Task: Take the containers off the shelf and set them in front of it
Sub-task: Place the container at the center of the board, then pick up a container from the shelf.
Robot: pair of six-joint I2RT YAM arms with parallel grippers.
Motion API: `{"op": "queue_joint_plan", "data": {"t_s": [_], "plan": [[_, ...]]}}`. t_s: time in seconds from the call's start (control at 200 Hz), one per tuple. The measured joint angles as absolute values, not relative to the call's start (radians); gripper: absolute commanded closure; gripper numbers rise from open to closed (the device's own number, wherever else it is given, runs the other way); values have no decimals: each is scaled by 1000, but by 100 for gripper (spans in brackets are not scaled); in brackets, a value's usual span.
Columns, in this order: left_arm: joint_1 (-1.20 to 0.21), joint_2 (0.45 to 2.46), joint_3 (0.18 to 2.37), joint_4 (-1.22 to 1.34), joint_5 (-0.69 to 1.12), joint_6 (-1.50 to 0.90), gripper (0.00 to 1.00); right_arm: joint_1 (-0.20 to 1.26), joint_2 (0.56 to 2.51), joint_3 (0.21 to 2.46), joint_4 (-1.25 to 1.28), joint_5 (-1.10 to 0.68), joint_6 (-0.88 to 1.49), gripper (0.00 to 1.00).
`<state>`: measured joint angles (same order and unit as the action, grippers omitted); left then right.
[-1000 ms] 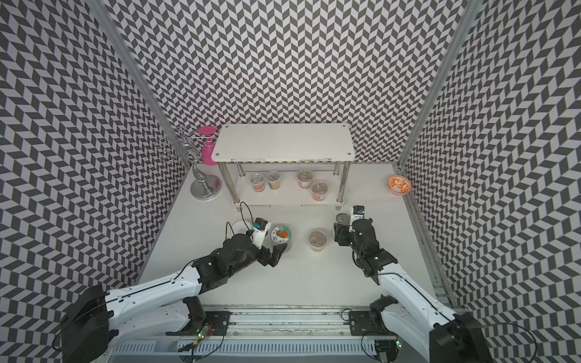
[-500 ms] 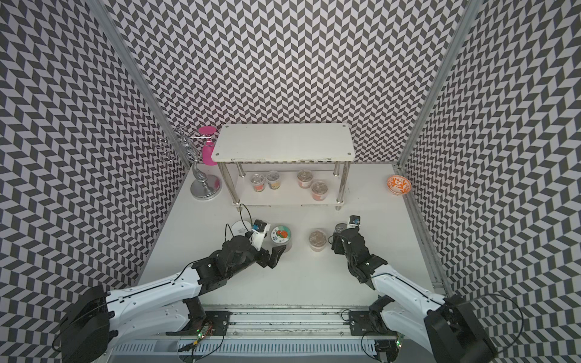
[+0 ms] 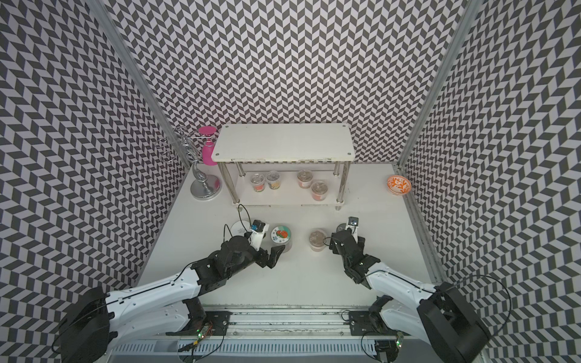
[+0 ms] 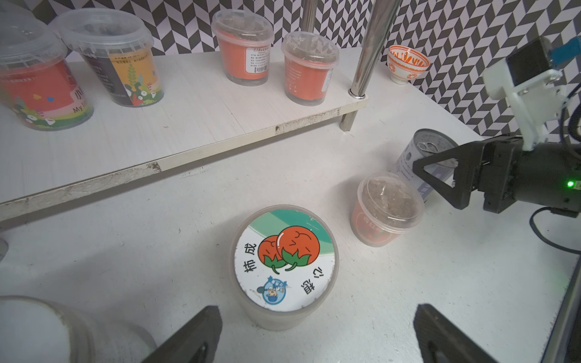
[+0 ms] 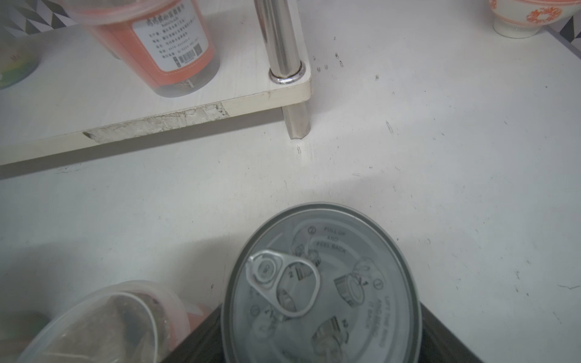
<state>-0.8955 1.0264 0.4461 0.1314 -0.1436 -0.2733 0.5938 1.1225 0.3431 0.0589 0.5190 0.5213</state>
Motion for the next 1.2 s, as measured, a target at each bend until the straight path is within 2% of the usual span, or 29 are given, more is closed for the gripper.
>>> {"op": "queue_joint_plan", "data": {"t_s": [0.33,0.591,0.786,1.046,1.197], "plan": [[-883,1026,446,134,-132,-266,0,605,1093,344,19,529,538,13],[-862,1015,447,127,-114,-258,0,647,1039,401,-59,543,539,6],[-795,953,485,67,-86,-242,0,672,934,485,-165,572,522,2],[-661,951,583,27,-31,-202,0,672,743,540,-200,590,337,3],[-582,994,625,26,-22,-191,0,672,683,533,-132,471,169,1]]}}
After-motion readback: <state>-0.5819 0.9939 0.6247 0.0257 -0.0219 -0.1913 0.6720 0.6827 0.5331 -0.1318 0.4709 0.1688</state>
